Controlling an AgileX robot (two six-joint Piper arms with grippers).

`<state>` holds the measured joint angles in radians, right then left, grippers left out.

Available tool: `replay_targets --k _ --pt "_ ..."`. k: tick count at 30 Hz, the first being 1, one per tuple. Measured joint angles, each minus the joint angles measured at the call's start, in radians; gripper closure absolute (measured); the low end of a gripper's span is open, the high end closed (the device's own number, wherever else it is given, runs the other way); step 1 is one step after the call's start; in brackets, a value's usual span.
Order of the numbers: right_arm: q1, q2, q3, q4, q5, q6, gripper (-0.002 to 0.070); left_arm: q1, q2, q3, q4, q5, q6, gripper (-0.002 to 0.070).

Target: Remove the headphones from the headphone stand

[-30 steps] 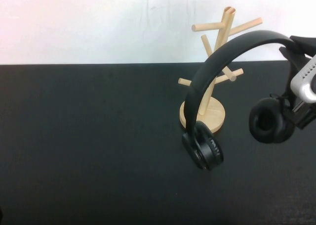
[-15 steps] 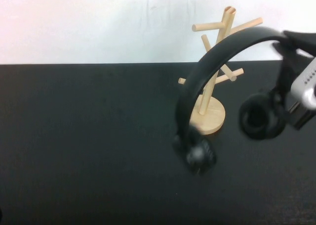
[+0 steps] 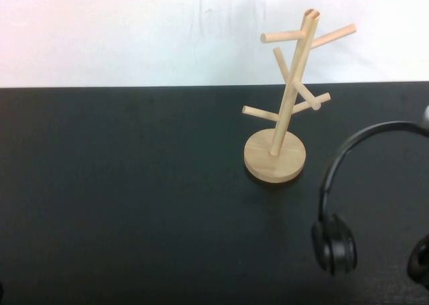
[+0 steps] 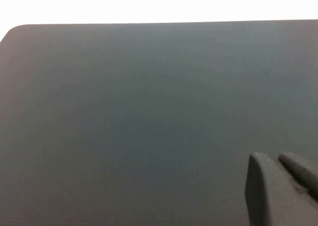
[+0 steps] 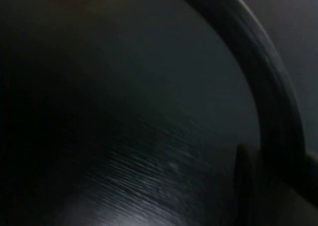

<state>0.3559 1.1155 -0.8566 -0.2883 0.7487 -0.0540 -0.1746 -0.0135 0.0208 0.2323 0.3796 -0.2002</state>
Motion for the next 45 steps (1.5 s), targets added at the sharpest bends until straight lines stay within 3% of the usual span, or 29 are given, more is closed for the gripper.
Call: replay_targets --k 4,5,7,8,16,18,19,20,24,29,33,40,45 --pt "-0.090 0.100 0.000 -0.007 -0.002 0.022 0.0616 0.000 0.000 0.000 0.000 0.000 0.000 0.0673" --pt "-0.125 0.204 -0.029 -0.053 -0.063 0.008 0.0683 0.000 0.000 0.000 0.000 0.000 0.000 0.0673" --pt "-0.125 0.274 -0.029 -0.080 -0.084 -0.018 0.0683 0.000 0.000 0.000 0.000 0.000 0.000 0.0673" --pt "-0.115 0.257 0.000 -0.042 -0.029 0.004 0.0616 0.000 0.000 0.000 0.000 0.000 0.000 0.0673" --pt "-0.115 0.536 -0.053 -0.079 -0.177 0.027 0.0601 0.000 0.000 0.000 0.000 0.000 0.000 0.0673" --pt "-0.115 0.592 -0.084 -0.089 -0.187 0.054 0.0575 0.000 0.000 0.000 0.000 0.000 0.000 0.0673" --pt "-0.115 0.611 -0.104 -0.097 -0.188 0.069 0.0435 0.000 0.000 0.000 0.000 0.000 0.000 0.0673" --pt "-0.115 0.625 -0.117 -0.104 -0.188 0.084 0.0511 0.000 0.000 0.000 0.000 0.000 0.000 0.0673" --pt "-0.115 0.623 -0.133 -0.132 -0.188 0.106 0.0367 0.000 0.000 0.000 0.000 0.000 0.000 0.0673" --pt "-0.115 0.492 -0.134 -0.134 -0.157 0.110 0.0319 0.000 0.000 0.000 0.000 0.000 0.000 0.0673" --pt "-0.115 0.323 -0.134 -0.083 -0.086 0.112 0.0374 0.000 0.000 0.000 0.000 0.000 0.000 0.0673" --pt "-0.115 -0.014 -0.134 0.041 0.079 0.110 0.0638 0.000 0.000 0.000 0.000 0.000 0.000 0.0673" --pt "-0.115 -0.184 -0.134 0.101 0.248 0.112 0.0679 0.000 0.000 0.000 0.000 0.000 0.000 0.0673"
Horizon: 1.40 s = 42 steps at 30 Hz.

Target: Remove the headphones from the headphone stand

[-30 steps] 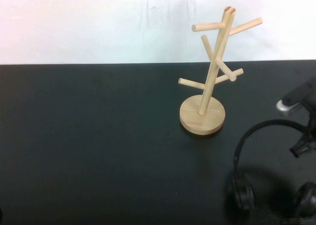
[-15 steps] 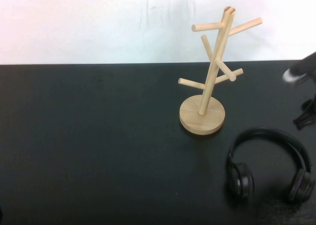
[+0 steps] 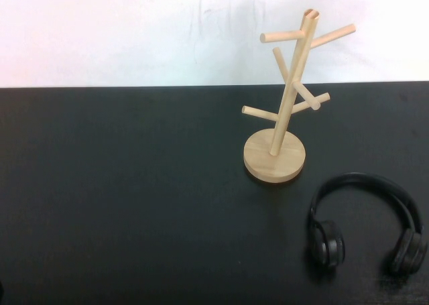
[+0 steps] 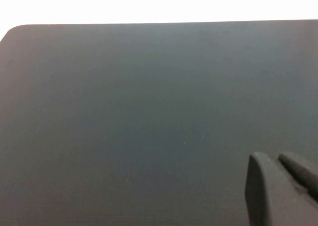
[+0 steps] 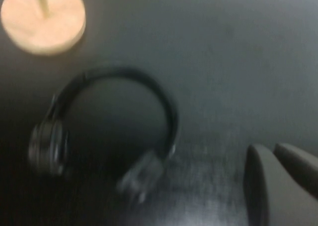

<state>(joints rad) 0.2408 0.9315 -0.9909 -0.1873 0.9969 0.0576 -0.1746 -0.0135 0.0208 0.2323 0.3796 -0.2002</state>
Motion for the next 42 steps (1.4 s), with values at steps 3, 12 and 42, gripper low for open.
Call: replay_targets --k 3,12,42 --pt "0.000 -0.062 0.000 0.003 0.086 0.001 0.0683 0.000 0.000 0.000 0.000 0.000 0.000 0.0673" --pt "0.000 -0.110 0.000 0.003 0.145 0.001 0.0685 0.000 0.000 0.000 0.000 0.000 0.000 0.0673" --pt "-0.272 -0.970 1.015 0.072 -0.650 0.151 0.0685 0.000 0.000 0.000 0.000 0.002 0.000 0.0673"
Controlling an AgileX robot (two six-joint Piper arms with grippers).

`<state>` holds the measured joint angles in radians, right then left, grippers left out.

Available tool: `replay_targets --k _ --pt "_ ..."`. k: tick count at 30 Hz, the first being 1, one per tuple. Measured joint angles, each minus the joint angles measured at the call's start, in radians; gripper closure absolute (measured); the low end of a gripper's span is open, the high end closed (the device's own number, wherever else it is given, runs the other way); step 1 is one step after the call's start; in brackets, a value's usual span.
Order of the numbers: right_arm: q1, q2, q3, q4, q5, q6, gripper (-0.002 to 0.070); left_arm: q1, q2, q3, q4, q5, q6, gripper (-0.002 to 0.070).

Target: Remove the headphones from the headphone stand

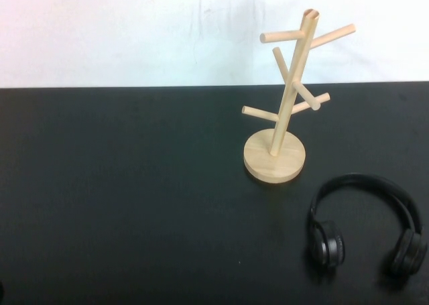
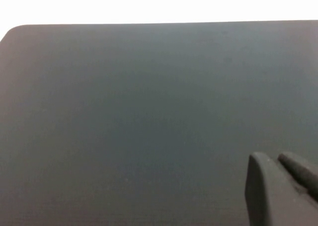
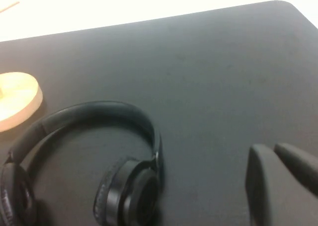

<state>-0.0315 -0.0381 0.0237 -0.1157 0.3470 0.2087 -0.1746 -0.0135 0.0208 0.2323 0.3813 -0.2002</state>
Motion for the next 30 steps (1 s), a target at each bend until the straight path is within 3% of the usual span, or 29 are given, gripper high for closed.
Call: replay_targets --k 30 --pt "0.001 0.031 0.001 0.006 0.043 0.012 0.0685 0.000 0.000 0.000 0.000 0.000 0.000 0.0673"
